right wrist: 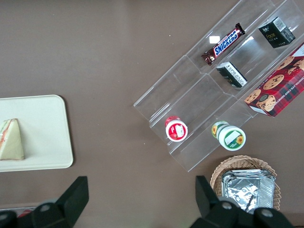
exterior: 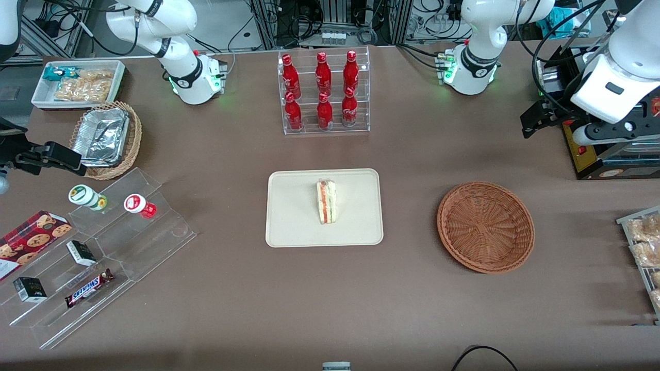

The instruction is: Place sandwich from basket to tray

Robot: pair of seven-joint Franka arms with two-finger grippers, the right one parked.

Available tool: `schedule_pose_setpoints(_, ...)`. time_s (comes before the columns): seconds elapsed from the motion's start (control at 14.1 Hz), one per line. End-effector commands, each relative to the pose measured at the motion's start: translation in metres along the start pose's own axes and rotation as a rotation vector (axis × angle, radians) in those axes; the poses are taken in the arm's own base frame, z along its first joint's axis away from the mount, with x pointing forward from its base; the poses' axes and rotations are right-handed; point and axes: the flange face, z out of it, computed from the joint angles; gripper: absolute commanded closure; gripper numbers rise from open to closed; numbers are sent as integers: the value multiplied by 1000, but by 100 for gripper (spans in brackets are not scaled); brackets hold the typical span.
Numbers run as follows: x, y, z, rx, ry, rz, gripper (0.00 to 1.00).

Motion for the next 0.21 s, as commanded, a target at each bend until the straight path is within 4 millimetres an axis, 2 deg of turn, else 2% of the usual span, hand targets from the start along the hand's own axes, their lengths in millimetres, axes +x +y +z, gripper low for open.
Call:
schedule_pose_setpoints(0.0, 1, -2, -8, -7, 17, -2, 0)
schedule_pose_setpoints(0.14, 2, -2, -7, -7, 17, -2, 0)
